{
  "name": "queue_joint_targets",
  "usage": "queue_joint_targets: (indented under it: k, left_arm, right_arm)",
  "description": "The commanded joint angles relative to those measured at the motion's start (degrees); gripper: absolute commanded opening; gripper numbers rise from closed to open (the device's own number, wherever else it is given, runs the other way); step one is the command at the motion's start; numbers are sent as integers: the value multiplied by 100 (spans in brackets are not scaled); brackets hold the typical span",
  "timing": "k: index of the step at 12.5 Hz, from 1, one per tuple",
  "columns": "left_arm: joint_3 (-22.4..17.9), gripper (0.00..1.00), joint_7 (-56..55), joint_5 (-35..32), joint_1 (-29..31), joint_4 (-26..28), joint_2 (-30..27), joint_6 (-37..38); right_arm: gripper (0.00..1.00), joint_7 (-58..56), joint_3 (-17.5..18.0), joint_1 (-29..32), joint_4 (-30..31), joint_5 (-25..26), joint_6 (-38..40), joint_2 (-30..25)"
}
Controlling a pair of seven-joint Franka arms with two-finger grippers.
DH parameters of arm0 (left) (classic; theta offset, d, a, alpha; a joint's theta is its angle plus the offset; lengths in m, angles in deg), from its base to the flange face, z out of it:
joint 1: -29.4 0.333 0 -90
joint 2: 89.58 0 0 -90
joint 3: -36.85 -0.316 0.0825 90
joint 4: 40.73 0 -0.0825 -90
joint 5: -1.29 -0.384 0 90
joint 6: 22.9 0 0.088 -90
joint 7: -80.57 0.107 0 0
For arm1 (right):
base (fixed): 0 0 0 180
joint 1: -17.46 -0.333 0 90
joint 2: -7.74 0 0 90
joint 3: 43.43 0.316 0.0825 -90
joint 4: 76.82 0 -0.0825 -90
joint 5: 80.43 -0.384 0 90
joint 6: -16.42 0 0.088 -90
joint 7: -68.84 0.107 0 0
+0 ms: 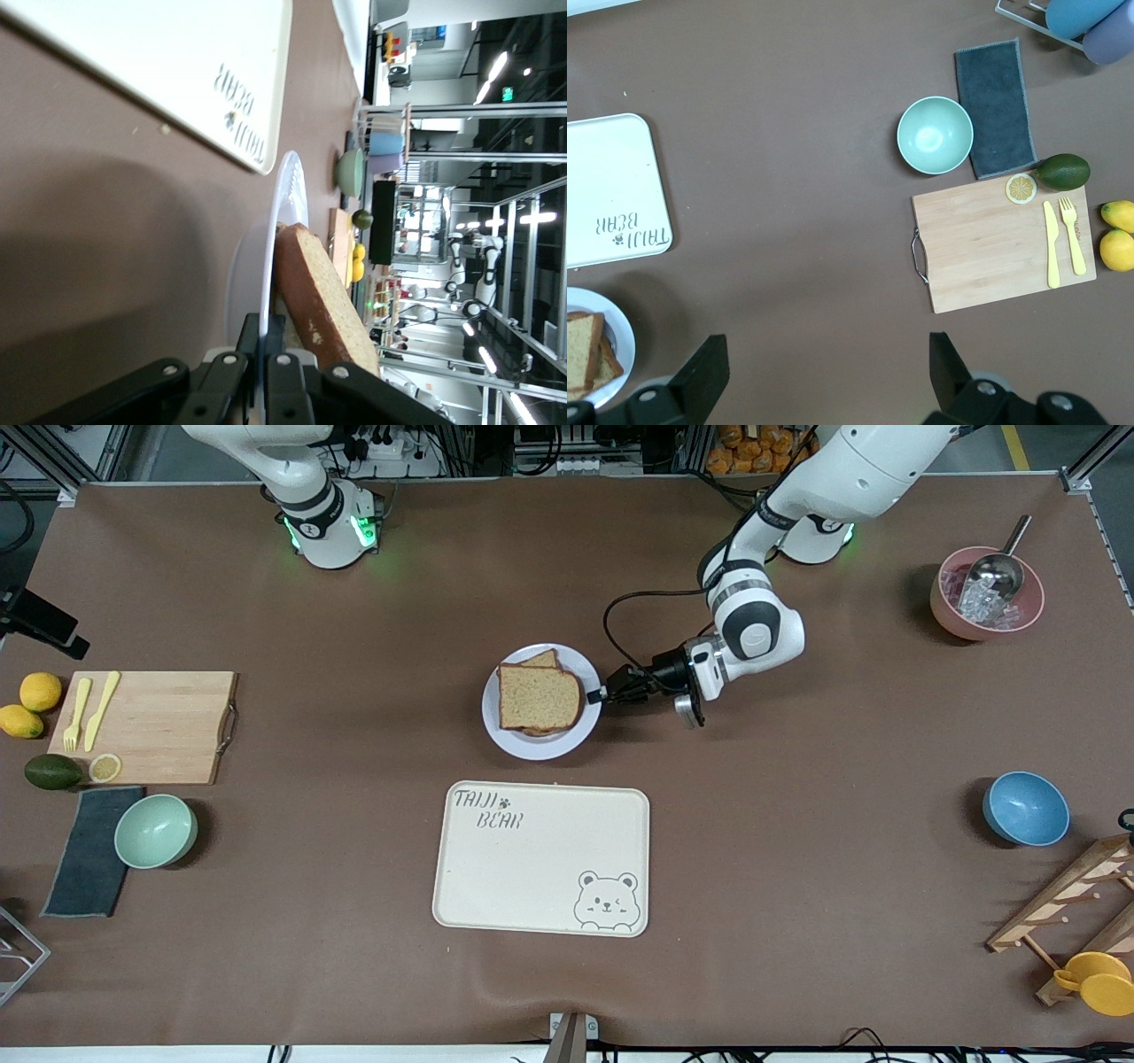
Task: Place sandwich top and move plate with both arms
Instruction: 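Slide the white plate with the left gripper onto the bear-printed tray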
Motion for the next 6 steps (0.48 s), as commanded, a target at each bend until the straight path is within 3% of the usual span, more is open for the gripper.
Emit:
queue_joint_targets:
  k: [1,6]
  left_arm:
    - [67,0,239,236,218,-491,330,129]
    - [58,0,248,236,736,-1185,760,129]
  right_arm:
    - [100,-51,101,88,-6,110,54,-73]
    - [100,-51,92,97,-6,110,36,-56]
